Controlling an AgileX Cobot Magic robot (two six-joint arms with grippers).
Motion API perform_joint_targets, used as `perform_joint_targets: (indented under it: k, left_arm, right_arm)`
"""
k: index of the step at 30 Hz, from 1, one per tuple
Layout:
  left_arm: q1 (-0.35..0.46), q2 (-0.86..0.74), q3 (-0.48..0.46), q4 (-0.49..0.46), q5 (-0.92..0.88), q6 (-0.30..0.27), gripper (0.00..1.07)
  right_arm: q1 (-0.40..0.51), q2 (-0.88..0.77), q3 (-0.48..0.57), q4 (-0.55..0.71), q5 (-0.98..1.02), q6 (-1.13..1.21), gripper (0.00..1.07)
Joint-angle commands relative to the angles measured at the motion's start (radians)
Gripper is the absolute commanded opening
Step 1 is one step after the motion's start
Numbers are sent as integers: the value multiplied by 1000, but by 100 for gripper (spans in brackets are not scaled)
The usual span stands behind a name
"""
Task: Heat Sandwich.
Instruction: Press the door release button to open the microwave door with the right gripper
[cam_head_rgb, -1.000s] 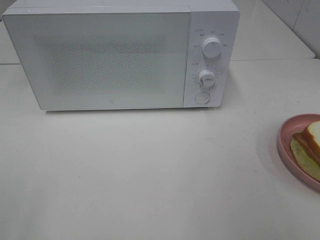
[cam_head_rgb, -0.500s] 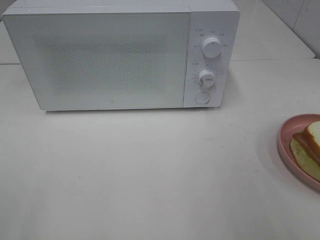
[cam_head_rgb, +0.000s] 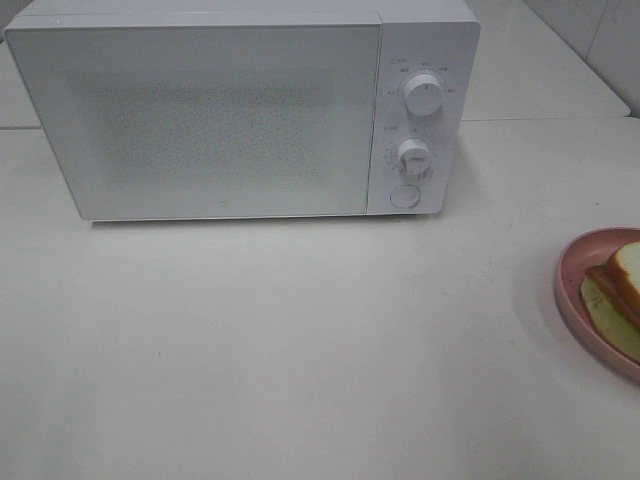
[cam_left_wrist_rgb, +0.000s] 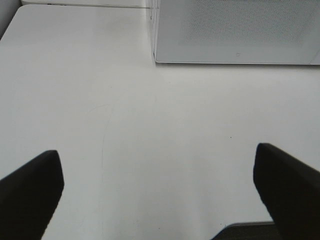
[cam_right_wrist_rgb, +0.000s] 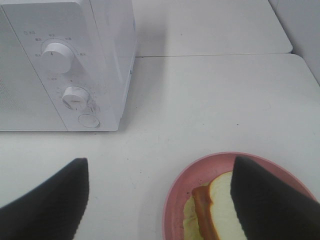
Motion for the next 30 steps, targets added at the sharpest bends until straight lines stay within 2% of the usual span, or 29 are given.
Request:
perform_joint_targets:
  k: [1, 10, 30]
  left_arm:
    - [5, -25, 1, -3, -11, 0, 98]
    - [5, -25, 1, -3, -11, 0, 98]
    - [5, -25, 1, -3, -11, 0, 98]
  right_arm:
    - [-7, 58, 2, -5, -62, 0, 75]
    - [-7, 216, 2, -4, -180, 4, 75]
    - [-7, 609, 2, -4, -697, 4, 75]
